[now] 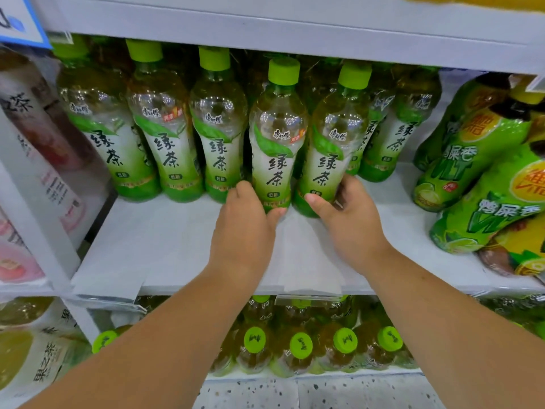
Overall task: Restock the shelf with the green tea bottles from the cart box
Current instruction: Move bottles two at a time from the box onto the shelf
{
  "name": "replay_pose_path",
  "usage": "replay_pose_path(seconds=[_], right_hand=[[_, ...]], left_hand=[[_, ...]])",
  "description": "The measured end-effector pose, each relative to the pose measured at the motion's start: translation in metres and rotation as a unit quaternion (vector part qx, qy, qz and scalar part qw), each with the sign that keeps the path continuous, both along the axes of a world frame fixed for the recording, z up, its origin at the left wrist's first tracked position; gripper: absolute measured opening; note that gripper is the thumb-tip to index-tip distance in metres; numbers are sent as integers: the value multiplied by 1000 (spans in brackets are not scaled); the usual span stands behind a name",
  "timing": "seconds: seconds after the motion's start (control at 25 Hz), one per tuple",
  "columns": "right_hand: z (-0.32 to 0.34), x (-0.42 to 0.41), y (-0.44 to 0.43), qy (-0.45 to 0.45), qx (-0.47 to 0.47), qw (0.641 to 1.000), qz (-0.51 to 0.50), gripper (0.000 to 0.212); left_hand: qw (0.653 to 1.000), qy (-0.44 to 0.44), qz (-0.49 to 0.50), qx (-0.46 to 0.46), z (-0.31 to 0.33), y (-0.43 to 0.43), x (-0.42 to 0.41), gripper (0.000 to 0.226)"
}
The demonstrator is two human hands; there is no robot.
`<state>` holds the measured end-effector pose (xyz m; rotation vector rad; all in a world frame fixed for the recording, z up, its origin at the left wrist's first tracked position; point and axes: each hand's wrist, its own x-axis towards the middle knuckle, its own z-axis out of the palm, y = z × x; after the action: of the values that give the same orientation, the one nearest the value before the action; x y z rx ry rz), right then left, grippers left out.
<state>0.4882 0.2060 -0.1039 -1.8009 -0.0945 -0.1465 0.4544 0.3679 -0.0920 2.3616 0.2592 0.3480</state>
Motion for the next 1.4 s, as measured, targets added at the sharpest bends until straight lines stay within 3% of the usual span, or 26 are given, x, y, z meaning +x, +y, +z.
replay_pose_path(seconds=[0.32, 0.6, 0.8, 1.12, 1.4], right_hand=[[-10, 4, -8, 30, -14, 999, 34, 52], [-15, 9, -2, 37, -19, 999, -6, 67], [-13, 9, 1, 30, -74, 997, -6, 52], [-10, 17, 2, 74, -34, 997, -9, 49], [-14, 18, 1, 49, -73, 996, 6, 46]], left_hand=[[999, 20, 43, 24, -8, -2, 7, 44], [999, -5, 49, 9, -14, -4, 7, 44], [999, -20, 42, -24, -17, -2, 5, 62], [998, -22, 49, -28, -17, -2, 7, 58], [998, -35, 46, -22, -18, -2, 7, 57]])
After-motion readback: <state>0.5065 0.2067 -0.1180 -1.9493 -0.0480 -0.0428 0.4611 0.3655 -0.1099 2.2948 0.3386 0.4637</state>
